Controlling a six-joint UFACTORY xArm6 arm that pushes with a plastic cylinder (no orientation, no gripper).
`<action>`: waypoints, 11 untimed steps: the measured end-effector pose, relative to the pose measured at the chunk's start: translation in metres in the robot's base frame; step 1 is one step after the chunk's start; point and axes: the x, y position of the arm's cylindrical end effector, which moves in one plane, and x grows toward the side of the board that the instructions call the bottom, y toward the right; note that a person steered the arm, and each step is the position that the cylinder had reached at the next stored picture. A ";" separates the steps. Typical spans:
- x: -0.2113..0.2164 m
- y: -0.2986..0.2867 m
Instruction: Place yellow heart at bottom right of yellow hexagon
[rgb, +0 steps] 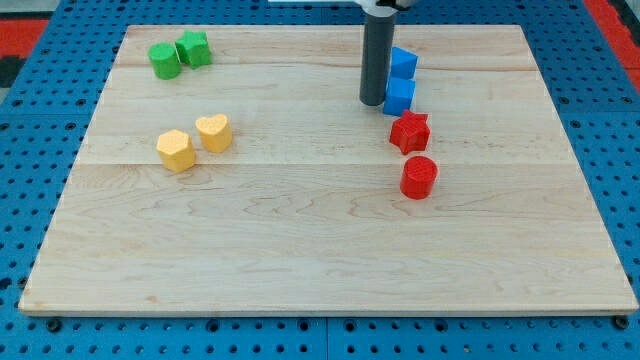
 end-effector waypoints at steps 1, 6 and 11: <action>0.000 0.005; -0.006 -0.163; 0.086 -0.169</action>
